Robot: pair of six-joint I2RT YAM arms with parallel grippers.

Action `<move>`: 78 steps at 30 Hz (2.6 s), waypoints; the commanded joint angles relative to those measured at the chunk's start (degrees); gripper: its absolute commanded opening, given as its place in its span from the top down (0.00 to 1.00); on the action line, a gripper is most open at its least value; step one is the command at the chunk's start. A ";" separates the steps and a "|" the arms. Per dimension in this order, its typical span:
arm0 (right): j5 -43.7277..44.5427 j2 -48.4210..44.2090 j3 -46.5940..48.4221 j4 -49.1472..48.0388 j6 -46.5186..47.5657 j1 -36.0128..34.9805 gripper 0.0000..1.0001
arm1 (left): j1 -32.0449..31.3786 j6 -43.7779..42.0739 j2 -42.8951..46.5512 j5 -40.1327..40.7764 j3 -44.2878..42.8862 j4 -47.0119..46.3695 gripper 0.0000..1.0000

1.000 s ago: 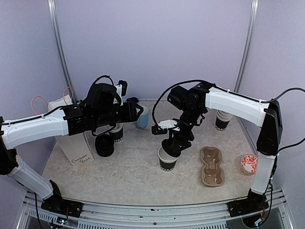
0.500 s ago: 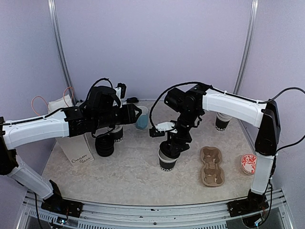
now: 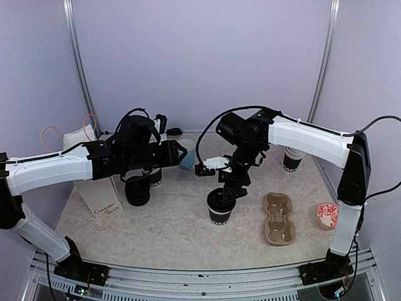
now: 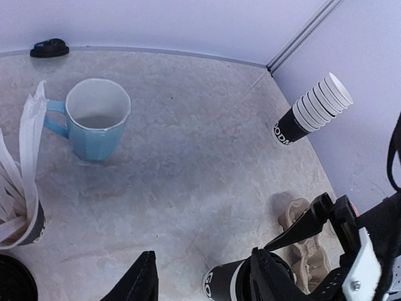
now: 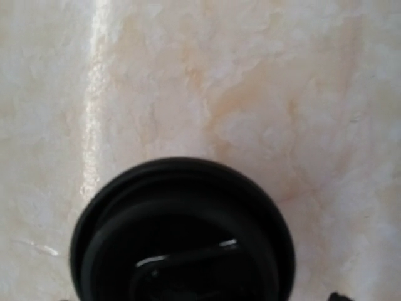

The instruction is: Pack the takeout coffee

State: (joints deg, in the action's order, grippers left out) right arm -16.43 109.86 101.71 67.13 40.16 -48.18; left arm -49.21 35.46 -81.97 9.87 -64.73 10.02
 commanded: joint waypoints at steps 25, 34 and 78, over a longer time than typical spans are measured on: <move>-32.29 -11.50 -28.92 -19.05 -18.56 19.27 0.19 | -6.28 6.08 -15.67 -24.13 -5.04 -0.91 0.52; -34.44 -6.85 -25.28 -17.97 -19.20 18.50 0.28 | -6.29 5.84 -18.06 -25.25 -4.88 -1.30 0.58; -35.58 -3.44 -21.98 -15.03 -19.67 17.69 0.36 | -7.70 -0.42 -19.43 -15.20 -8.27 5.32 0.57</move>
State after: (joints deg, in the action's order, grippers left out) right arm -54.43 109.25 78.26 50.22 16.99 -30.09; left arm -55.27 38.35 -103.02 -8.43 -71.77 12.08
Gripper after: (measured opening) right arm 0.620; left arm 0.416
